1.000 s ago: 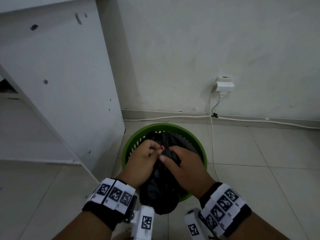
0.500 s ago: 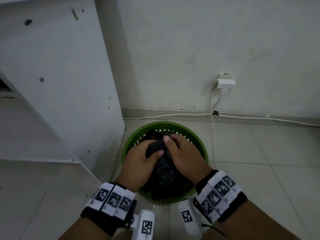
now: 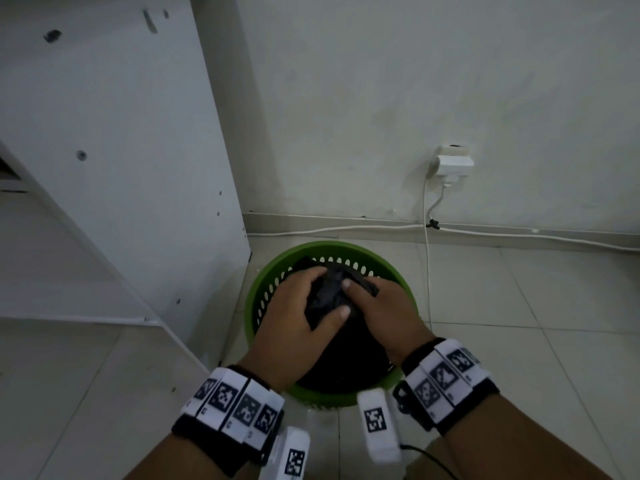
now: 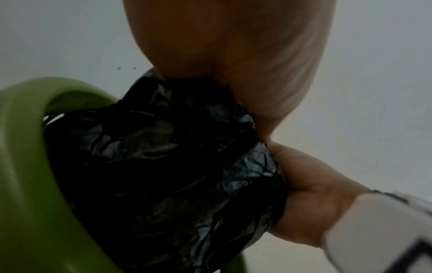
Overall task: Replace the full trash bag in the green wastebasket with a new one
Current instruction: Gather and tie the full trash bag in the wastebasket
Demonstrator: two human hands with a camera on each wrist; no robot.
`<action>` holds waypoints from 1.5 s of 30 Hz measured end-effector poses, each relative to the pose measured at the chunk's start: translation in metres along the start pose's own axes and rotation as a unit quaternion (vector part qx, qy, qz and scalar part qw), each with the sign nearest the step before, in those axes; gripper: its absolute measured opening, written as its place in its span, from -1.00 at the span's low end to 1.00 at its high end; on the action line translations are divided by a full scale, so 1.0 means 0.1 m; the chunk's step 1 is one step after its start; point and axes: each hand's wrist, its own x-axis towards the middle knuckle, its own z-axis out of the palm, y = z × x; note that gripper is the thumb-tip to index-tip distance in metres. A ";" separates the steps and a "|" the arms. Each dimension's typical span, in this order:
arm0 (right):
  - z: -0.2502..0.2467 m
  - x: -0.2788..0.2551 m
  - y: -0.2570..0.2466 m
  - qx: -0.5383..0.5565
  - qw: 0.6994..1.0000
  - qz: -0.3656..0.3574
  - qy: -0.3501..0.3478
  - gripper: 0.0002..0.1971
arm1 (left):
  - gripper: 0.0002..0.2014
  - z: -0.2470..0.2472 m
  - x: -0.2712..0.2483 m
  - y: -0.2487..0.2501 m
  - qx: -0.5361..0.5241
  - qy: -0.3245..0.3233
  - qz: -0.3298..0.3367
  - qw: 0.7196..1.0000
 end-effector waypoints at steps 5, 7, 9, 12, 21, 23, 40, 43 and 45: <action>0.05 0.04 0.04 0.019 0.999 0.045 -0.003 -0.52 | -0.72 0.01 0.05 -0.07 0.006 -0.011 -0.006 1.000; 0.01 0.00 0.08 -0.018 0.999 -0.021 -0.017 -0.67 | -0.84 -0.02 0.10 -0.10 -0.004 -0.017 -0.026 1.000; -0.08 -0.07 0.11 -0.099 0.987 -0.117 -0.053 -0.51 | -0.90 -0.05 0.17 -0.13 -0.018 -0.011 -0.064 0.998; -0.20 -0.10 0.21 -0.287 0.923 -0.216 -0.134 0.03 | -0.86 -0.08 0.28 -0.15 -0.059 -0.024 -0.114 0.992; -0.13 0.09 0.30 -0.288 0.937 -0.119 -0.156 -0.80 | -0.58 -0.05 0.12 -0.45 0.055 -0.018 -0.048 0.997; -0.10 0.10 0.30 -0.252 0.951 -0.090 -0.156 -0.85 | -0.49 -0.11 0.04 -0.52 0.114 -0.026 -0.024 0.993; 0.67 0.09 0.51 -0.131 0.990 0.035 -0.034 0.25 | -0.50 -0.22 0.18 -0.01 -0.228 -0.133 -0.316 0.911; 0.72 0.19 0.50 -0.232 0.972 0.011 -0.042 -0.17 | -0.29 -0.27 0.11 0.02 -0.019 -0.192 -0.097 0.976; 0.72 0.22 0.46 -0.283 0.957 -0.012 -0.069 -0.44 | -0.39 -0.29 0.09 0.00 0.165 -0.143 0.038 0.975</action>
